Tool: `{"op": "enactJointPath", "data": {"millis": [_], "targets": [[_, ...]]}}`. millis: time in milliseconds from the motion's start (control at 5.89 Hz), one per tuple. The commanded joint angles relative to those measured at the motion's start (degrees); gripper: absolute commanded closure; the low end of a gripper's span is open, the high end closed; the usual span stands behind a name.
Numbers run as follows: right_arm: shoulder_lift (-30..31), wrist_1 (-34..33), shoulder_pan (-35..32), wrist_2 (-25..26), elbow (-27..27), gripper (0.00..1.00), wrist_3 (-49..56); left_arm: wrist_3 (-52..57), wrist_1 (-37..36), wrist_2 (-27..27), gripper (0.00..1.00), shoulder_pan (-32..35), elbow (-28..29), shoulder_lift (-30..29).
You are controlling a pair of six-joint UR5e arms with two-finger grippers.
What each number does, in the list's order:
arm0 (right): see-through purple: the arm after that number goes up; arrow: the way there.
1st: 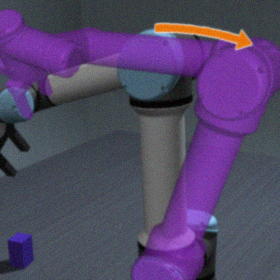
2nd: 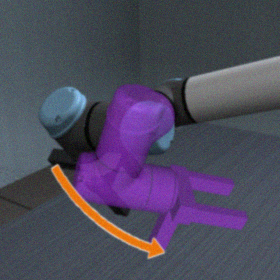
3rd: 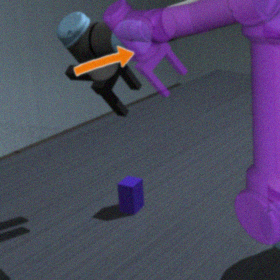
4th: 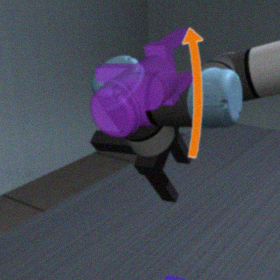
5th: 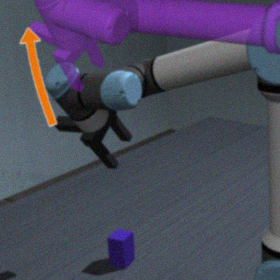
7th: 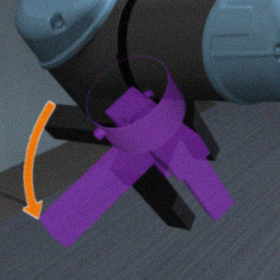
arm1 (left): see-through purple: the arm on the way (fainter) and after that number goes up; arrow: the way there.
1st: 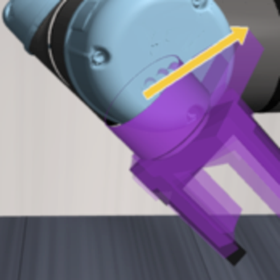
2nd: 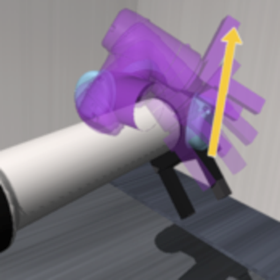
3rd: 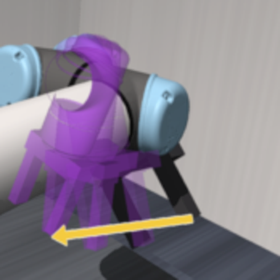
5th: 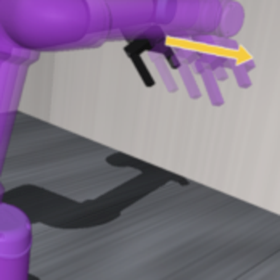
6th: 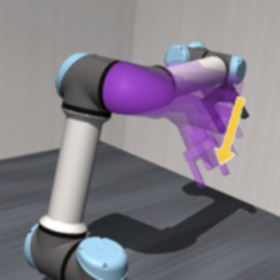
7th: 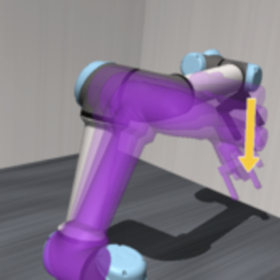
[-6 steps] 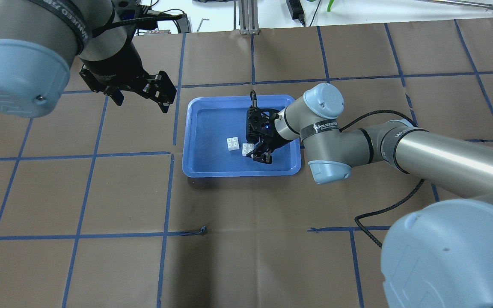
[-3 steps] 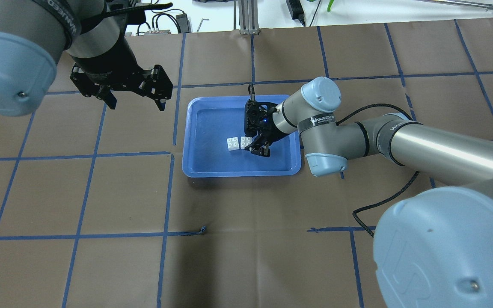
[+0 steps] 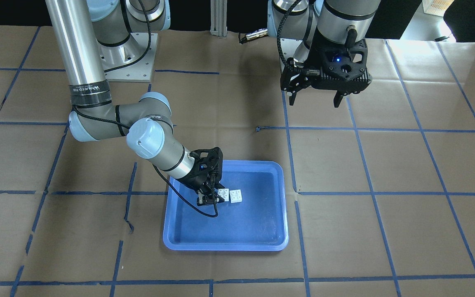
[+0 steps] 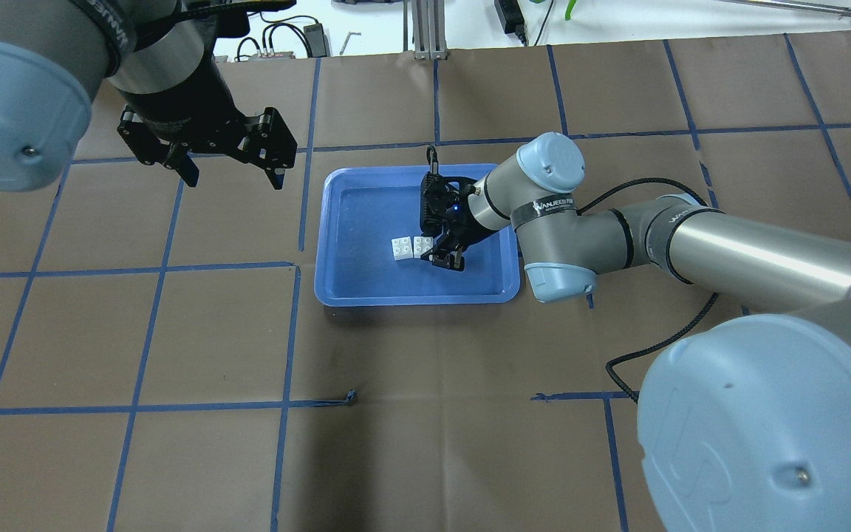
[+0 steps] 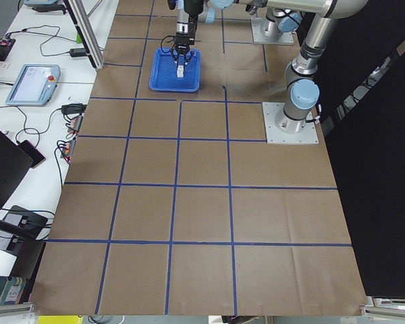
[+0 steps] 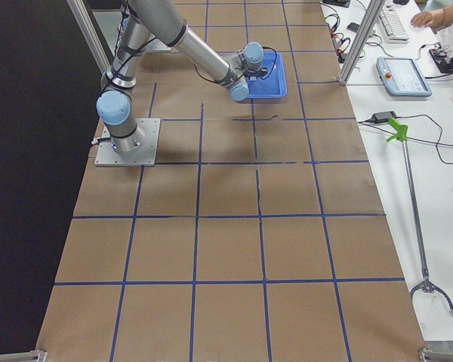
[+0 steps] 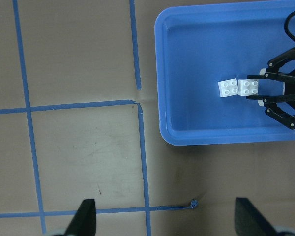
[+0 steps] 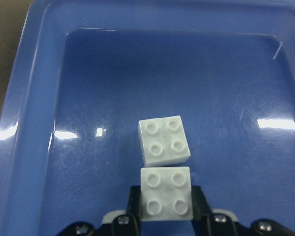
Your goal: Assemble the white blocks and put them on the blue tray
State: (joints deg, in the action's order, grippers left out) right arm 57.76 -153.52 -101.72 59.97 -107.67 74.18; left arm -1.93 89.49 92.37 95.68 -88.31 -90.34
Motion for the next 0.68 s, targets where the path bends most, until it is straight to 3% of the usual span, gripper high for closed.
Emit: {"op": "enactJointPath", "data": {"millis": [0,509], "targets": [[-0.1,0.0,-0.8,0.0,0.0,0.79,-0.1,0.0,-0.2,0.0,0.00,-0.1,0.1,0.0],[-0.2,-0.5,-0.7,0.3,-0.3,0.79,-0.4,0.0,-0.5,0.0,0.00,-0.1,0.1,0.0]]}}
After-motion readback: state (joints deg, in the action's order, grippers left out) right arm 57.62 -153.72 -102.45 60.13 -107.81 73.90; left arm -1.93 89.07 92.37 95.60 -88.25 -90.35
